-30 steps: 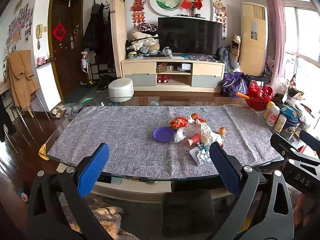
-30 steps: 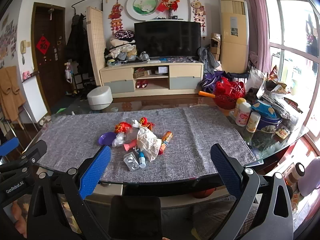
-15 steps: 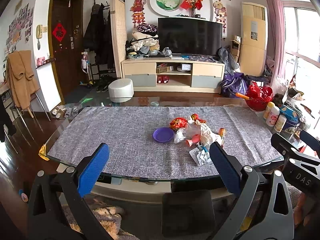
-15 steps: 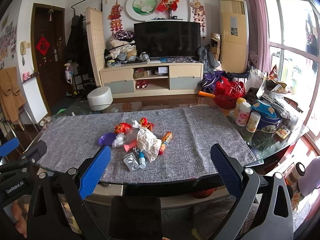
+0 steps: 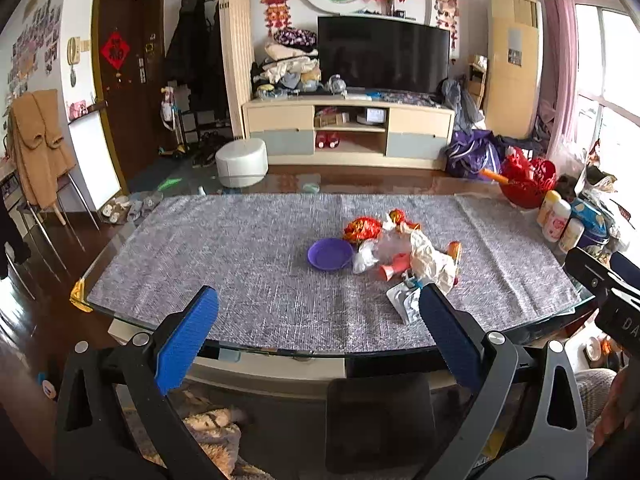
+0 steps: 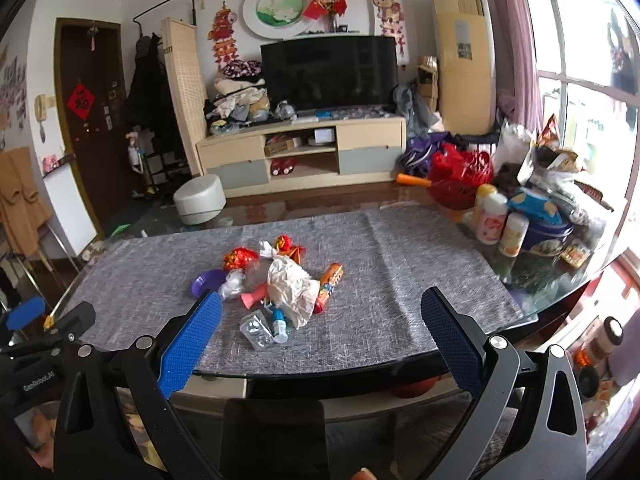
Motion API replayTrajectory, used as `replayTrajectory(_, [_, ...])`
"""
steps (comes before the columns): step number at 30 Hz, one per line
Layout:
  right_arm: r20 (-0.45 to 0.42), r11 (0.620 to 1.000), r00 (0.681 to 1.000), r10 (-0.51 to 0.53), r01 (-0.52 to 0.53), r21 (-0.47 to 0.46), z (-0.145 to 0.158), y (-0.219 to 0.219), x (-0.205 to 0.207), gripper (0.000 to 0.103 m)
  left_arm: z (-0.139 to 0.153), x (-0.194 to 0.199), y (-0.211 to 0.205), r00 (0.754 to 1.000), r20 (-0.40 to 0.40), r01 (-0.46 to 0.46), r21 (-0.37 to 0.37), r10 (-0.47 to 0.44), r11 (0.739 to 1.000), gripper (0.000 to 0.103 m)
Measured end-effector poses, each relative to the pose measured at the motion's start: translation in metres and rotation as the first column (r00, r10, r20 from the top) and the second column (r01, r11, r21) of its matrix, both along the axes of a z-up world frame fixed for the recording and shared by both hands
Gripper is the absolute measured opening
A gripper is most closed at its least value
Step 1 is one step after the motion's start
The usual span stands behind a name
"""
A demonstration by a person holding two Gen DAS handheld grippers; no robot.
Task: Collect trash
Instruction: 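Grasp the clear blister pack with the left tool while the right tool grasps the small blue-capped bottle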
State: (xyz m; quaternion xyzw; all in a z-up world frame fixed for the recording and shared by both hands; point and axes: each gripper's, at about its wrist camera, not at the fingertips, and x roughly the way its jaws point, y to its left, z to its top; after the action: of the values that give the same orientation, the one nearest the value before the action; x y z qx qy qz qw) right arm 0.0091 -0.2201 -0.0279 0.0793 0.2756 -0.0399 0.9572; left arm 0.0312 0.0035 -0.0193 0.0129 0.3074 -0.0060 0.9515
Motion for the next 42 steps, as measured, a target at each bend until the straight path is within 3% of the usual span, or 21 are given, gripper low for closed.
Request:
replayTrajectory(13, [-0.168,0.999,0.985,0.039,-0.041,-0.012,-0.064,0.012,0.057,0.1,-0.063,0.057,0.0,0.991,-0.134,0.022,-0.014,-0.024,1.0,0.095])
replayTrajectory(19, [-0.222,1.0,0.975,0.011,-0.01,0.004,-0.088,0.003,0.078,0.1,-0.087,0.075,-0.002,0.984,-0.173,0.043,-0.01,-0.044,0.999,0.095])
replayTrajectory(23, [-0.242,0.998,0.969,0.046,-0.033,0.057,-0.101,-0.001,0.09,0.1,-0.099,0.084,-0.001,0.979,-0.199,0.047,-0.016,-0.049,0.999,0.095])
replayTrajectory(26, [-0.241,0.999,0.97,0.043,-0.034,0.041,-0.106,0.003,0.096,0.098,-0.106,0.091,-0.003,0.975,-0.215,0.054,-0.013,-0.055,0.998,0.095])
replayTrajectory(29, [-0.27,0.995,0.958,0.091,-0.075,0.069,-0.118,0.007,0.108,0.087,-0.114,0.097,-0.009,0.97,-0.234,0.072,-0.011,-0.072,0.997,0.095])
replayTrajectory(34, [-0.343,0.981,0.922,0.181,-0.143,0.133,-0.145,0.013,0.125,0.035,-0.127,0.104,-0.011,0.961,-0.264,0.081,-0.006,-0.08,0.997,0.095])
replayTrajectory(36, [-0.342,0.974,0.915,0.214,-0.173,0.147,-0.15,0.019,0.13,0.027,-0.131,0.107,-0.01,0.959,-0.273,0.078,-0.006,-0.076,0.997,0.095])
replayTrajectory(42, [-0.338,0.953,0.898,0.283,-0.222,0.208,-0.158,0.031,0.145,0.027,-0.138,0.115,-0.007,0.952,-0.294,0.078,-0.033,-0.085,0.996,0.093])
